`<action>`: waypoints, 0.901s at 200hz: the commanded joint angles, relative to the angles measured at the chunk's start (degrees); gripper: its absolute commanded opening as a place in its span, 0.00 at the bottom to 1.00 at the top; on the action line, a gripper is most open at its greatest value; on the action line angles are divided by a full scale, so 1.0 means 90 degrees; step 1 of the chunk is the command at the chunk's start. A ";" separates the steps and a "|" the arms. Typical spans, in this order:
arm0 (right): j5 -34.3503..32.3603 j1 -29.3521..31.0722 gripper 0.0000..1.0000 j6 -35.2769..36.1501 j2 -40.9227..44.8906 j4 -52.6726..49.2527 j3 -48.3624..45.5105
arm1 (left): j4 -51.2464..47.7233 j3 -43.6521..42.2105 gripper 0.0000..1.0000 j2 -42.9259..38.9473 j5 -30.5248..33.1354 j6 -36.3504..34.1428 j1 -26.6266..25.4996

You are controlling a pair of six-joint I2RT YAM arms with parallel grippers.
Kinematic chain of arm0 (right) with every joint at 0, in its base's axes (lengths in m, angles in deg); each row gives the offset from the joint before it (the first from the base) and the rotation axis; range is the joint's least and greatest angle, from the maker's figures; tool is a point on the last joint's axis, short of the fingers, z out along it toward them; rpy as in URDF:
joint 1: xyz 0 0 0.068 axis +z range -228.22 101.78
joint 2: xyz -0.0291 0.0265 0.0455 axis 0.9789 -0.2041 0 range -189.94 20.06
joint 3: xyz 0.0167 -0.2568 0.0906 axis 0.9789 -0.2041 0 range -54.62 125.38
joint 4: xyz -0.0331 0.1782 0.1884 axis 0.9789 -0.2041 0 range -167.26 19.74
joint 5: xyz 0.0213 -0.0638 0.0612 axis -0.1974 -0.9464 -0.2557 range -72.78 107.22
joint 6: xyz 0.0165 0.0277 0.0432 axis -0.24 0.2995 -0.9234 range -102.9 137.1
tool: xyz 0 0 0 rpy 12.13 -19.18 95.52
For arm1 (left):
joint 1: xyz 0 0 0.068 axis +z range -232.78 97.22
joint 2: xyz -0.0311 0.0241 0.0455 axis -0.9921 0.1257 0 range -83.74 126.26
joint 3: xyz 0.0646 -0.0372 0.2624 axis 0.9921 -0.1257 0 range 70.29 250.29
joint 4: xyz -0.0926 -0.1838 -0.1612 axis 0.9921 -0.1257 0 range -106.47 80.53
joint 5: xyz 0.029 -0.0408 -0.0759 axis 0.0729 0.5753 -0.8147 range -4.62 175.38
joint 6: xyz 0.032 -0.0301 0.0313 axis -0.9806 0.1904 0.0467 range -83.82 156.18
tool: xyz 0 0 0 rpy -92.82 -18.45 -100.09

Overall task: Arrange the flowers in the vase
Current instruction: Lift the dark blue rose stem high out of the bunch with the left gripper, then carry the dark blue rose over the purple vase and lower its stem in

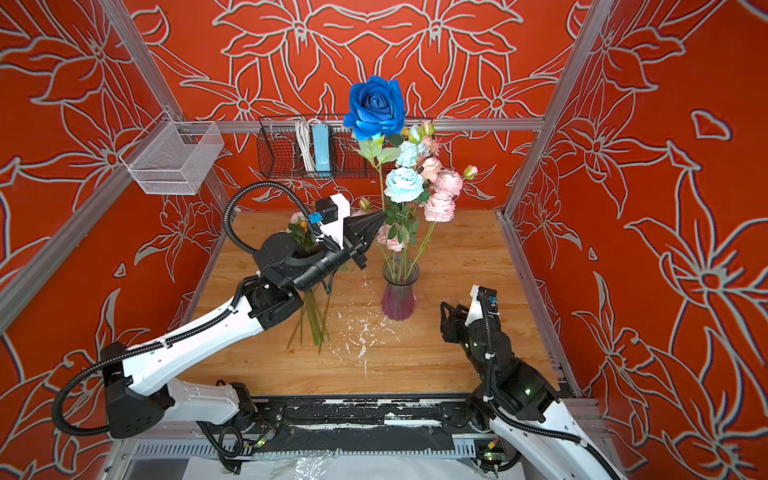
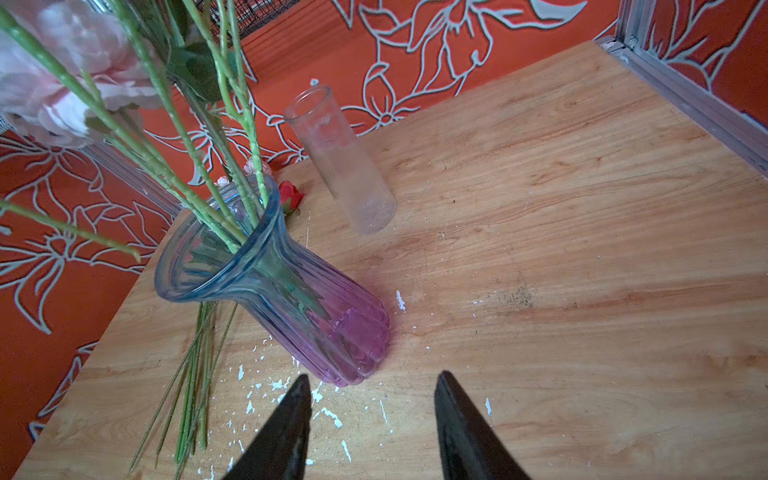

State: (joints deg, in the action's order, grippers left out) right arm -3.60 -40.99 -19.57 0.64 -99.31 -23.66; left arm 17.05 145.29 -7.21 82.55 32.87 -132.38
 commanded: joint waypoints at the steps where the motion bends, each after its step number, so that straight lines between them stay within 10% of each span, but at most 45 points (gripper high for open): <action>1: -0.0243 0.0030 0.50 0.0107 -0.0028 0.0177 0.0053 | 0.0117 0.0551 0.00 0.0147 -0.0164 -0.0349 -0.0033; 180: -0.0129 0.0014 0.51 0.0154 -0.0446 0.0446 0.0017 | 0.0412 -0.1191 0.01 0.0788 0.0776 0.1032 -0.0021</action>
State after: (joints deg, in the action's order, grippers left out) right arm -4.76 -40.99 -17.43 -2.88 -96.50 -23.66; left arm 17.07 136.44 -0.28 88.85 39.07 -132.38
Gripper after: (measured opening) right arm 0.502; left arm 0.047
